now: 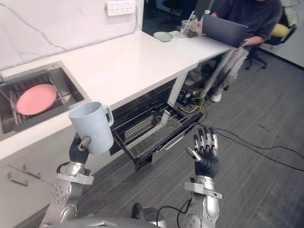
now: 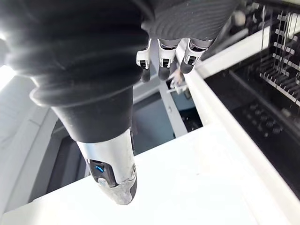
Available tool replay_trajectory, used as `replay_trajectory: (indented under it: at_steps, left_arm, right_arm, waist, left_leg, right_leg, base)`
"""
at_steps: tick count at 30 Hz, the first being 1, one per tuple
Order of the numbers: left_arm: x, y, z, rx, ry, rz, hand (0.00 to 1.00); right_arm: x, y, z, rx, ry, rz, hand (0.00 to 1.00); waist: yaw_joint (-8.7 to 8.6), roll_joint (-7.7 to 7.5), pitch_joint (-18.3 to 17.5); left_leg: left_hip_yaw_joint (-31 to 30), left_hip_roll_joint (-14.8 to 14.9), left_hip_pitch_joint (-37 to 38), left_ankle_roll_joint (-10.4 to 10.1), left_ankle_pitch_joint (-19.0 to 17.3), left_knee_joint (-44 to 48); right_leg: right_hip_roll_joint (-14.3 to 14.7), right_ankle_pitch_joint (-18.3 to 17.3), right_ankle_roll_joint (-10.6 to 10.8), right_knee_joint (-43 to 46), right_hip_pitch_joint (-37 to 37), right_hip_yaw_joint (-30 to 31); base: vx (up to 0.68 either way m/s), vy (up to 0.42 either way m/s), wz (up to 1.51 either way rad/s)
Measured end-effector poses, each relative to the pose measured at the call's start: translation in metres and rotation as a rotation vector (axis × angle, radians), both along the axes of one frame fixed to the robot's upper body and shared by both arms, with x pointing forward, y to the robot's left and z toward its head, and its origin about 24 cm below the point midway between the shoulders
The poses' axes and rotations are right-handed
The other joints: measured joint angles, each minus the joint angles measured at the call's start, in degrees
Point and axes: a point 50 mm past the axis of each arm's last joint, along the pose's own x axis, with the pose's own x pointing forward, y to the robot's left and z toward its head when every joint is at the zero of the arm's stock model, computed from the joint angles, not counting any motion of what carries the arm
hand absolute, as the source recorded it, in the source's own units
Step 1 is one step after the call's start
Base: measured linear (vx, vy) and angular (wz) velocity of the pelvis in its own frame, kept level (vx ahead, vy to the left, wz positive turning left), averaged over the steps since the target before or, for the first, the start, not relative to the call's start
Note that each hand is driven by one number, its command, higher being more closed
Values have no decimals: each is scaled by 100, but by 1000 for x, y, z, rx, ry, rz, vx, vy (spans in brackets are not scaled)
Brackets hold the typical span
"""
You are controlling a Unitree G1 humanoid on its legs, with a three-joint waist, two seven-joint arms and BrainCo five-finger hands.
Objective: Walk over to the sink, pick up the cup, carry it to the dishwasher, place the cup inside the dishwasher, then close the dishwasher door
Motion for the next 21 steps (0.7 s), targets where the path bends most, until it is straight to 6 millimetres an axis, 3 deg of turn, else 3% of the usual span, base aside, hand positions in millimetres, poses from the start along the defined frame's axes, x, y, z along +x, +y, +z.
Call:
replay_trajectory:
  at_steps: [1, 2, 3, 4, 5, 6, 7, 12, 14, 17, 21]
  left_arm:
    - [-4, -1, -3, 9, 10, 6, 100]
    - [-5, -1, -3, 16, 9, 5, 100]
    - [-5, -2, -2, 23, -1, 7, 100]
    - [-5, -2, 0, 29, -18, 13, 100]
    - [-5, -2, 1, 30, -24, 20, 100]
    - [-4, -2, 1, 23, -24, 31, 100]
    - [-2, -3, 3, 21, -29, 45, 100]
    - [11, -1, 17, 52, -98, 76, 100]
    - [12, -1, 24, 55, -124, 93, 100]
    - [14, -4, 28, 62, -133, 107, 100]
    - [20, -7, 25, 97, -93, 134, 100]
  right_arm:
    - [3, 3, 2, -11, -4, 7, 0]
    - [4, 4, 3, -15, -10, 10, 0]
    - [7, 6, 5, -17, -24, 22, 0]
    - [8, 7, 5, -16, -25, 30, 0]
    - [8, 8, 5, -18, -24, 36, 0]
    - [8, 8, 5, -28, -13, 57, 0]
    - [9, 10, 4, -31, -7, 77, 0]
    - [10, 15, 12, -19, -43, 106, 0]
    - [10, 17, 23, -11, -91, 116, 0]
    - [10, 20, 23, 33, -93, 121, 0]
    - [13, 24, 22, 57, -80, 134, 0]
  waist:
    - [126, 32, -5]
    - [152, 26, -5]
    - [156, 15, -8]
    - [150, 10, -14]
    - [152, 15, -16]
    - [151, 41, -29]
    - [141, 73, -56]
    - [149, -205, -138]
    - [125, -211, -141]
    - [123, -216, -175]
    - [107, -229, -167]
  left_leg:
    - [-109, -166, -2, 4, -331, -414]
    - [-174, -276, 21, 7, -460, -772]
    - [-413, -504, 46, -8, -567, -1687]
    - [-774, -708, 69, -77, -423, -2742]
    - [-931, -759, 93, -111, -258, -3225]
    - [-949, -806, 205, -158, 334, -3735]
    - [-807, -866, 329, 34, 686, -3942]
    - [-576, -1095, 365, 164, 619, -4103]
    - [-574, -1169, 443, 212, 586, -4178]
    - [-613, -1223, 562, 270, 517, -4218]
    - [-615, -1206, 657, 320, 458, -4190]
  right_leg:
    - [-89, 0, -2, 1, 18, 245]
    - [-154, 1, -1, -7, 13, 338]
    - [-268, 1, 2, -70, -19, 482]
    - [-365, 45, 69, -144, -86, 635]
    - [-389, 88, 138, -183, -129, 724]
    - [-433, 192, 304, -274, -159, 855]
    - [-478, 340, 477, -435, -78, 950]
    - [-698, 523, 691, -655, -103, 1060]
    - [-756, 504, 746, -687, -55, 1029]
    - [-804, 408, 839, -608, 23, 945]
    - [-881, -90, 854, 920, -633, 632]
  base:
    - [83, 155, -71]
    - [105, 174, -80]
    - [78, 150, -59]
    - [71, 157, -54]
    - [79, 177, -58]
    - [119, 178, -59]
    - [137, 180, -54]
    - [127, 142, -18]
    - [107, 99, 0]
    - [79, 51, 4]
    - [20, 35, -2]
